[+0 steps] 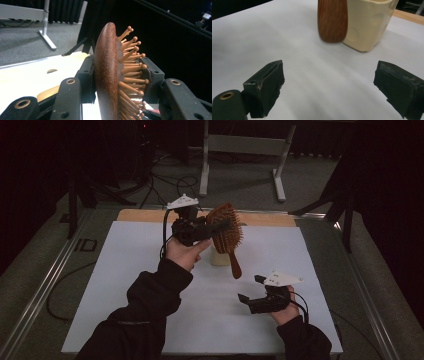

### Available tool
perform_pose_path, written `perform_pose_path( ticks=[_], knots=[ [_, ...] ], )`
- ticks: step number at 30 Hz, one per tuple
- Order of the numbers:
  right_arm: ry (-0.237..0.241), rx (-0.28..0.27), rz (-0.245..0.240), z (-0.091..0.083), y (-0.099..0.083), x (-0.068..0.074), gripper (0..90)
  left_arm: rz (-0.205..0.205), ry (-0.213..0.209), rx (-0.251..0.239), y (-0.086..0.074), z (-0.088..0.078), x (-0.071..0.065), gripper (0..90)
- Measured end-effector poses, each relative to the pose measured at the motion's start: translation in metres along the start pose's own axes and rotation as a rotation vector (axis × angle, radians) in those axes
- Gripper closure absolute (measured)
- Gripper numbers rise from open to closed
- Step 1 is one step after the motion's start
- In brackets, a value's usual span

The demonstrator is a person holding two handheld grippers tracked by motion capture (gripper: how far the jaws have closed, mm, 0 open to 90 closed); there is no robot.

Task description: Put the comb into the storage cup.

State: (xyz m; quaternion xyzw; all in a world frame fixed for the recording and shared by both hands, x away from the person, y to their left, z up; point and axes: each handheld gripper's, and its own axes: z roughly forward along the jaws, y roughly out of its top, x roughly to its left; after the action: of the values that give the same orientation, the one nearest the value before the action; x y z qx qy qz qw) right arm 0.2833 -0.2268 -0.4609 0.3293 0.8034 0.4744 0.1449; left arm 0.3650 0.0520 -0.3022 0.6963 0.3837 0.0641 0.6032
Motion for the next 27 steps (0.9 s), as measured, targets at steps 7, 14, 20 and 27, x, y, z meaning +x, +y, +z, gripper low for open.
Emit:
perform_pose_path(
  ticks=[7, 14, 20, 27],
  knots=[
    [0.007, -0.014, -0.001, -0.010, -0.003, 0.000, 9.1, 0.017, 0.026, -0.025, 0.020, -0.002, 0.004, 54.8],
    [-0.006, -0.025, -0.007, -0.016, -0.007, -0.001, 9.1, 0.030, 0.049, -0.049, 0.035, -0.002, 0.007, 54.7],
    [-0.015, -0.024, -0.014, -0.018, -0.009, 0.000, 9.1, 0.032, 0.064, -0.067, 0.045, 0.000, 0.012, 54.7],
    [-0.016, -0.026, -0.018, -0.018, -0.010, -0.001, 9.1, 0.042, 0.085, -0.093, 0.055, 0.006, 0.016, 54.7]
  ],
)
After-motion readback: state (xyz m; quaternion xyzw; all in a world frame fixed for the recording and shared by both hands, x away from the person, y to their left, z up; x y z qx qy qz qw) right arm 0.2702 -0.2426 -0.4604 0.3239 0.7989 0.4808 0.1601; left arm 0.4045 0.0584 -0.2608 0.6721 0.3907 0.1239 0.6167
